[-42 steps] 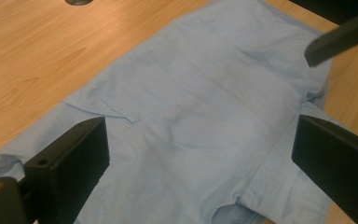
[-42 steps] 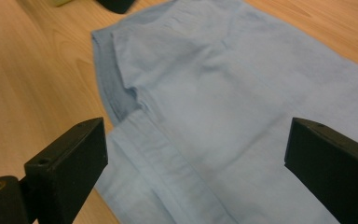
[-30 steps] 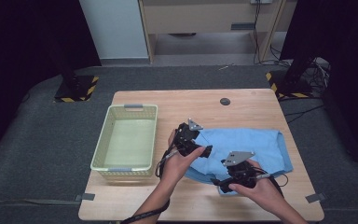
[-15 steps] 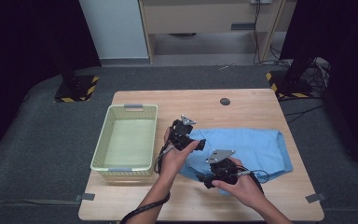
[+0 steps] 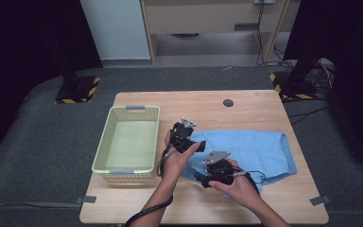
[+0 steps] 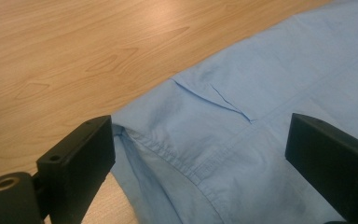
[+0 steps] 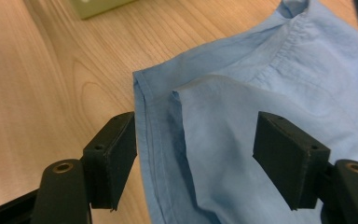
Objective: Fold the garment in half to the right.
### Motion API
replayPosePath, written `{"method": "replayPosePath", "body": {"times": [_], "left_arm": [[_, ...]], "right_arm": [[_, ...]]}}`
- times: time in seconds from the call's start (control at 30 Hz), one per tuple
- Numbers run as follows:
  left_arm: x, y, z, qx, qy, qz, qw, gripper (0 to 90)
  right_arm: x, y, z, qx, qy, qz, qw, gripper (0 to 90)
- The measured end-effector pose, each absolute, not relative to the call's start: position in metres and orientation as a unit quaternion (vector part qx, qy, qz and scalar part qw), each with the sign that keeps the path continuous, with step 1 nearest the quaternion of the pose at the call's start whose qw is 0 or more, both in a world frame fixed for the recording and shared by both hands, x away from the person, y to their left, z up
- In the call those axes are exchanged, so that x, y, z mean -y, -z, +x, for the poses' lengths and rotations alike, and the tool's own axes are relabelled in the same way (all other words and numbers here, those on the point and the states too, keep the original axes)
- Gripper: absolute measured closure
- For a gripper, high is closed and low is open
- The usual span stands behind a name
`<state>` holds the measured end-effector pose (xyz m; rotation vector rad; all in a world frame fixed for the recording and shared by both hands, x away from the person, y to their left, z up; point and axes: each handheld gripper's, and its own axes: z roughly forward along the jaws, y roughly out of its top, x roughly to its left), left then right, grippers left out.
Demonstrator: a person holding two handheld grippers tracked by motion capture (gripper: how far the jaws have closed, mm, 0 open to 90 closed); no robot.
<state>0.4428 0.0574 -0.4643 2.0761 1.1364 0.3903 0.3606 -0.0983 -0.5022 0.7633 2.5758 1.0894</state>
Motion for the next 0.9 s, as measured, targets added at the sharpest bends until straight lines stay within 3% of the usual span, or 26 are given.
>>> {"method": "replayPosePath", "body": {"times": [0.33, 0.9], "left_arm": [[-0.057, 0.488, 0.453, -0.451, -0.144, 0.804, 0.359, 8.3], [-0.064, 0.518, 0.473, -0.470, -0.171, 0.786, 0.365, 13.5]], "right_arm": [[0.093, 0.529, 0.373, -0.887, -0.361, 0.266, 0.107, 28.9], [0.110, 0.535, 0.365, -0.871, -0.389, 0.274, 0.119, 30.6]]}}
